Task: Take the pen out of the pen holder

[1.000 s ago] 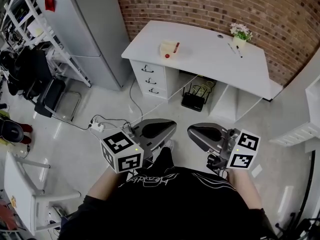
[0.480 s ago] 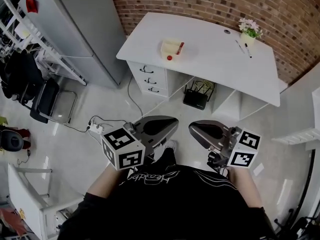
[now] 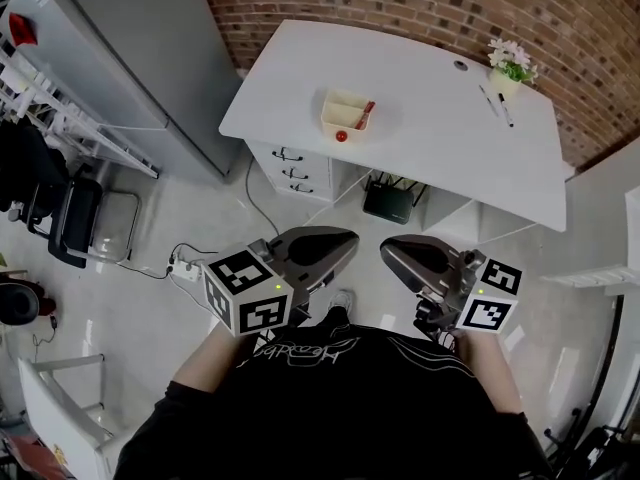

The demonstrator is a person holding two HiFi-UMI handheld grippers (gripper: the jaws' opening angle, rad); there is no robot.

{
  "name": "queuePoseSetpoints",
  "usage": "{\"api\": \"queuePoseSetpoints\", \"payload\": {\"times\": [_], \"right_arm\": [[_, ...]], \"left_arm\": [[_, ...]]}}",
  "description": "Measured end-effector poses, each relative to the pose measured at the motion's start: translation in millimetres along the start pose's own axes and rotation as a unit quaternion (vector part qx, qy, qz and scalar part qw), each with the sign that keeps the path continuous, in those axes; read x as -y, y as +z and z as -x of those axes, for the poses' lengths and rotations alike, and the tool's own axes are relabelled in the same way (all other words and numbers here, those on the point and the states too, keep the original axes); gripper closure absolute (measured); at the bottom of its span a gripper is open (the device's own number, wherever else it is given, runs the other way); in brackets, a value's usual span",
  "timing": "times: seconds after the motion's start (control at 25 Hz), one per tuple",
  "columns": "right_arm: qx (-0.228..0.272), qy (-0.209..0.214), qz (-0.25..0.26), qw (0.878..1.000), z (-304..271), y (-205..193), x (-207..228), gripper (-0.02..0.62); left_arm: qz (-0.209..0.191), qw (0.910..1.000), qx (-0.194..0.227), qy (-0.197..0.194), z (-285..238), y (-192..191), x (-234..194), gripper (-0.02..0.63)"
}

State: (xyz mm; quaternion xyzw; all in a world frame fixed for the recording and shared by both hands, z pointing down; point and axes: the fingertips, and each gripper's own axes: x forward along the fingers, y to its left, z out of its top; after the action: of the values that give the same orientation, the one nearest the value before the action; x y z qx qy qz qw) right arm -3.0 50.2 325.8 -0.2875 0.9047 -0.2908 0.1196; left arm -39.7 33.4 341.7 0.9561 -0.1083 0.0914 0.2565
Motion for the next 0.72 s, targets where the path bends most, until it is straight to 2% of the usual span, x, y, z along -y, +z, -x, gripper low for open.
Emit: {"api": "queuePoseSetpoints", "payload": {"times": [0.28, 0.72], "right_arm": [[0.012, -0.022, 0.006, 1.000, -35, 26, 35, 0.591], [0.009, -0.040, 0.018, 0.999, -40, 46, 68, 0.591]], "left_arm": [[-0.001, 1.0000, 0.003, 0.000, 4, 24, -46, 0.603], [0.000, 1.0000, 0.002, -0.002, -18, 45, -75, 0.603]]}}
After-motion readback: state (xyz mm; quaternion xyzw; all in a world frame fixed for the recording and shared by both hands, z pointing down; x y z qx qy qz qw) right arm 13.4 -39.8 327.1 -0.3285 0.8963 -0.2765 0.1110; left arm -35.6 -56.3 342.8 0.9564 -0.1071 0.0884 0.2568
